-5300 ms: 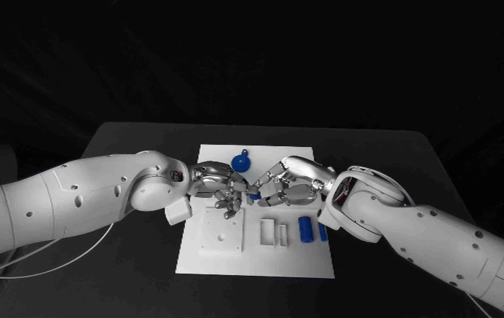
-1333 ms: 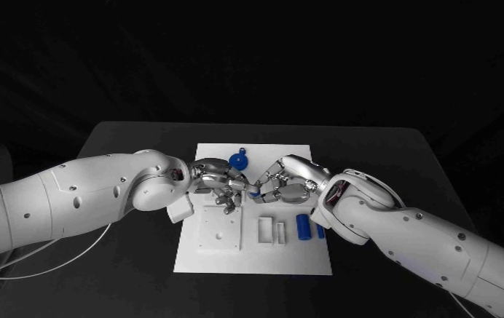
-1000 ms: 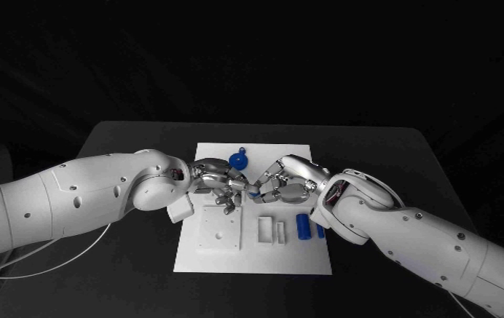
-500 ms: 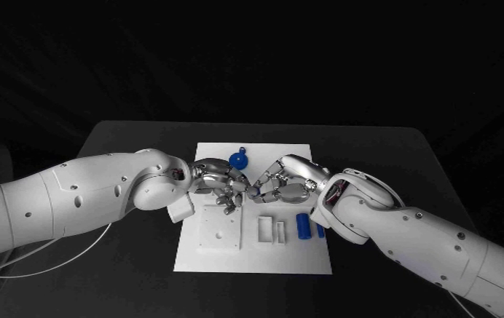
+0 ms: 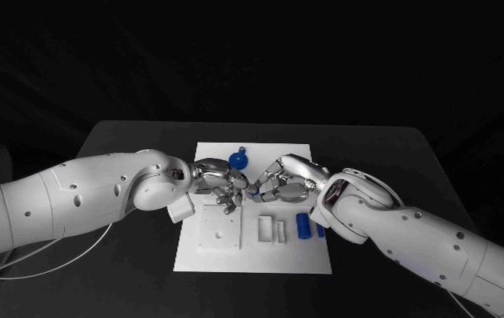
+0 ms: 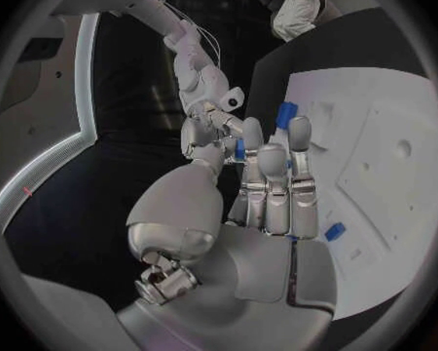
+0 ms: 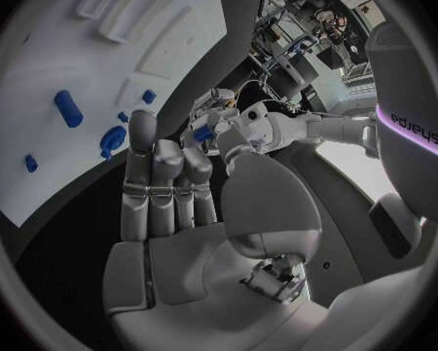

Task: Assemble the parts on the task board

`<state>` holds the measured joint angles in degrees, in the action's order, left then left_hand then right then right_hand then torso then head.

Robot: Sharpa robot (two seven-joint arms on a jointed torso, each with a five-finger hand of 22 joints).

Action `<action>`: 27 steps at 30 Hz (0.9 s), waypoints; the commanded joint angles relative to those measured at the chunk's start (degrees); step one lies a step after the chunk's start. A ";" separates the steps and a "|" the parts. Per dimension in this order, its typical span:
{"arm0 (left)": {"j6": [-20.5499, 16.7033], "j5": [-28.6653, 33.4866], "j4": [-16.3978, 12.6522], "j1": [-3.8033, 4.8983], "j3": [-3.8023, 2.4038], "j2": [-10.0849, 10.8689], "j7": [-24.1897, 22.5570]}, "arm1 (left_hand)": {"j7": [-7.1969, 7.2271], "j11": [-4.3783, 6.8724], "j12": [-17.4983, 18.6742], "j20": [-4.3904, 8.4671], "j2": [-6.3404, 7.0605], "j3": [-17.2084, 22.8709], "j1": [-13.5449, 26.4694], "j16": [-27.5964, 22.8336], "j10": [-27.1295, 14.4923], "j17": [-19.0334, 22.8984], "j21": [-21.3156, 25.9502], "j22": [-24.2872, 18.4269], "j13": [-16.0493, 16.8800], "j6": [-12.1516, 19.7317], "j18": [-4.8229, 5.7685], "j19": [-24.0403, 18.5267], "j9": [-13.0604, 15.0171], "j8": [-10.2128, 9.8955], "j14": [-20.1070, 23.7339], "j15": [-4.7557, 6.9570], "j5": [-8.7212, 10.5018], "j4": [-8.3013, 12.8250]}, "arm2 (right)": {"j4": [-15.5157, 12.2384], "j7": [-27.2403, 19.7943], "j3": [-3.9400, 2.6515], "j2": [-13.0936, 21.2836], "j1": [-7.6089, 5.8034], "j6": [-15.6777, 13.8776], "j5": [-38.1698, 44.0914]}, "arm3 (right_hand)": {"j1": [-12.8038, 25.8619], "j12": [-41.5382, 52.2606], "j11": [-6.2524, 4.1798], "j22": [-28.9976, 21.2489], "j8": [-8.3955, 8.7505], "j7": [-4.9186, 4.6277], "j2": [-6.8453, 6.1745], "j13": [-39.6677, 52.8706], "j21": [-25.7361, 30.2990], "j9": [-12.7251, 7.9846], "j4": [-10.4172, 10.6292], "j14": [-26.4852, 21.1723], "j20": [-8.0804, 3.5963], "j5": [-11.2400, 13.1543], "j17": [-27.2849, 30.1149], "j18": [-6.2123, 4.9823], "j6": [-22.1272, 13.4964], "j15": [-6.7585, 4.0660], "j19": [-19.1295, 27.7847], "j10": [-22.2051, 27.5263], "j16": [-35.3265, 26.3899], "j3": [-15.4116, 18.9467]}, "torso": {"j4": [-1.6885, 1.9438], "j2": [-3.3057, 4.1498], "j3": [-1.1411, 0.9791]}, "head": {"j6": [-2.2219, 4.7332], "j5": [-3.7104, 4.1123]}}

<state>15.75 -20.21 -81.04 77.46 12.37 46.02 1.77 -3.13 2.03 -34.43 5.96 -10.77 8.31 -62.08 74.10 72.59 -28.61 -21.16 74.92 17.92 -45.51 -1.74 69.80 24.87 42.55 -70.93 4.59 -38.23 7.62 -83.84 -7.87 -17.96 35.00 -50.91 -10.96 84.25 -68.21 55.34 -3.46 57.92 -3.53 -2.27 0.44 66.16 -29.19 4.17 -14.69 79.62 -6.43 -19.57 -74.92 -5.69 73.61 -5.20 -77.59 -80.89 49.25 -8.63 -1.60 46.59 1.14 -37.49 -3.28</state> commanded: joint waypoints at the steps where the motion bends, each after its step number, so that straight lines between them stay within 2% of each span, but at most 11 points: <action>1: 0.18 2.79 -0.14 0.12 -0.14 -0.10 -0.27 | 1.63 0.04 0.25 0.16 -0.38 3.56 0.96 0.43 0.55 -0.15 -0.36 1.13 0.07 -2.02 0.21 -0.52 3.66 0.56 0.18 0.46 -1.12 -2.29 | -0.06 -0.43 0.12 -0.11 0.25 1.20 0.81 | 0.06 -0.48 -0.07 0.15 -0.18 1.53 0.70 0.05 0.31 1.51 0.08 0.28 0.12 -0.24 -0.58 0.60 1.82 -0.10 -0.49 -0.22 0.18 -0.20 | 0.02 -0.01 -0.01 | -0.01 0.00; 3: -0.09 3.09 -0.18 0.13 -0.13 -0.09 0.13 | 1.86 0.26 0.17 0.38 -0.36 4.81 2.33 0.71 0.98 -0.40 -0.73 1.17 0.16 -2.18 0.27 -0.48 5.33 1.30 0.06 0.66 -3.36 -1.25 | -0.02 -0.37 0.12 -0.09 0.27 1.20 0.93 | 0.01 -0.75 -0.06 0.34 -0.17 1.51 0.63 0.00 0.53 1.48 0.02 0.24 0.12 -0.18 -0.53 0.62 1.83 -0.09 -0.54 -0.19 -0.01 -0.23 | 0.02 0.01 0.00 | -0.08 -0.08; 6: -0.58 3.27 -0.30 0.13 -0.13 -0.07 0.79 | 2.02 0.38 0.08 0.51 -0.47 5.97 3.85 0.95 1.31 -0.72 -1.21 1.17 0.28 -2.60 0.33 -0.62 6.75 1.18 -0.03 0.78 -4.34 0.09 | 0.05 -0.30 0.12 -0.08 0.29 1.13 1.22 | -0.02 -1.06 -0.03 0.37 -0.17 1.48 0.56 -0.17 0.66 1.45 -0.03 0.15 0.13 -0.17 -0.42 0.63 1.82 -0.07 -0.50 -0.09 -0.28 -0.20 | -0.01 -0.02 0.02 | -0.09 -0.01; 12: -1.93 2.40 -0.86 0.13 -0.13 0.00 2.19 | 2.06 0.47 0.04 0.60 -0.84 6.33 4.46 1.05 1.53 -1.09 -2.01 1.13 0.43 -3.09 0.28 -0.82 8.14 0.11 -0.17 0.84 -4.25 1.55 | 0.29 -0.12 0.12 0.02 0.30 0.71 1.44 | 0.31 -2.52 0.07 0.34 -0.15 1.33 0.46 -1.09 1.18 1.18 0.20 -0.18 0.23 -0.36 0.02 0.64 1.45 0.03 -0.46 0.33 -1.32 0.12 | 0.01 -0.01 0.02 | -0.06 -0.01; 16: -3.27 1.09 -1.29 0.13 -0.13 0.14 3.13 | 2.09 0.56 -0.16 0.67 -0.79 6.13 4.13 1.23 1.76 -1.26 -2.42 1.14 0.57 -3.35 0.21 -0.66 8.55 -0.27 -0.50 0.94 -4.03 1.93 | 0.56 -0.06 0.12 0.17 0.30 0.03 1.31 | 0.74 -8.12 0.61 -0.58 -0.11 0.52 0.36 -5.16 2.88 0.09 0.36 -2.08 0.71 -0.34 2.16 0.66 -0.29 0.53 0.27 2.31 -6.06 0.17 | -0.05 0.00 0.03 | 0.01 -0.03; 20: -4.62 -0.20 -1.55 0.13 -0.13 0.25 3.94 | 2.15 0.64 -0.35 0.75 -0.67 5.77 3.62 1.36 1.94 -1.43 -2.82 1.12 0.70 -3.65 0.20 -0.58 8.78 -0.70 -0.71 1.02 -3.85 1.99 | 1.01 0.06 0.12 0.42 0.30 -0.34 1.00 | 1.36 -15.92 1.25 -2.81 -0.17 -0.49 -0.22 -11.99 5.73 -0.27 0.63 -3.89 1.37 -0.59 6.23 0.66 -3.03 1.15 0.87 4.83 -11.92 0.76 | -0.02 -0.01 0.05 | 0.03 -0.05; 22: -5.54 -0.81 -1.68 0.13 -0.13 0.29 4.52 | 2.18 0.69 -0.39 0.80 -0.61 5.69 3.48 1.40 2.06 -1.48 -2.96 1.12 0.72 -3.79 0.19 -0.50 8.83 -0.80 -0.83 1.07 -3.79 2.01 | 1.30 0.07 0.12 0.60 0.30 -0.49 0.66 | 1.96 -18.15 2.18 -4.52 -0.14 -1.93 -0.91 -14.19 8.05 -0.46 0.90 -5.80 2.01 -0.50 7.96 0.88 -7.23 1.93 2.29 6.81 -13.85 1.67 | -0.02 -0.02 0.07 | 0.01 -0.13; 23: -5.98 -1.14 -1.74 0.13 -0.13 0.31 4.81 | 2.18 0.69 -0.39 0.80 -0.61 5.69 3.48 1.40 2.06 -1.48 -2.96 1.12 0.72 -3.79 0.19 -0.50 8.83 -0.80 -0.83 1.07 -3.79 2.01 | 1.41 0.06 0.12 0.69 0.29 -0.58 0.53 | 1.64 -19.18 2.45 -6.12 -0.28 -2.20 -0.93 -16.17 9.66 -0.24 1.02 -6.04 2.42 -0.29 9.64 0.76 -8.23 2.25 2.20 6.70 -14.89 2.43 | -0.01 -0.02 0.07 | -0.02 -0.18; 24: -6.41 -1.49 -1.78 0.13 -0.13 0.32 5.12 | 2.23 0.74 -0.42 0.84 -0.53 5.60 3.33 1.45 2.19 -1.53 -3.09 1.11 0.73 -3.94 0.17 -0.42 8.88 -0.89 -0.96 1.11 -3.69 2.05 | 1.52 0.03 0.12 0.78 0.29 -0.72 0.40 | 1.69 -20.21 2.81 -7.21 -0.11 -2.94 -1.15 -17.53 10.90 -0.45 1.16 -6.87 2.75 0.27 10.73 0.84 -10.29 2.63 2.63 7.42 -15.80 3.10 | -0.02 -0.01 0.06 | -0.04 -0.22; 27: -7.87 -2.53 -1.88 0.13 -0.13 0.37 6.36 | 2.33 0.85 -0.38 0.94 -0.39 5.50 3.20 1.51 2.57 -1.61 -3.30 1.08 0.69 -4.33 0.14 -0.21 8.94 -1.06 -1.22 1.22 -3.82 2.15 | 1.85 -0.10 0.12 1.18 0.29 -1.30 -0.14 | 0.43 -23.12 3.84 -12.37 -0.12 -4.26 -1.28 -23.81 15.75 -0.50 1.75 -8.44 3.81 1.57 15.86 0.90 -15.61 3.64 2.53 8.39 -18.31 6.38 | -0.02 -0.01 0.05 | -0.07 -0.34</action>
<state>10.83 -20.68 -82.69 77.55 12.26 46.46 6.18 -3.94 2.88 -34.67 6.79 -10.73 11.93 -58.02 75.25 74.88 -30.21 -24.27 74.90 18.57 -46.30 -1.75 69.41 33.87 41.64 -71.77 5.83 -42.08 8.96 -81.98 -7.90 -17.85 36.20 -50.64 -11.44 84.53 -67.56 32.52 0.33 45.73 -3.83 -6.35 -0.73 42.62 -13.69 3.74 -12.91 71.40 -2.80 -18.18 -59.27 -5.26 58.23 -1.51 -75.09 -72.74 31.16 -2.34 -1.62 46.58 1.19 -37.50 -3.52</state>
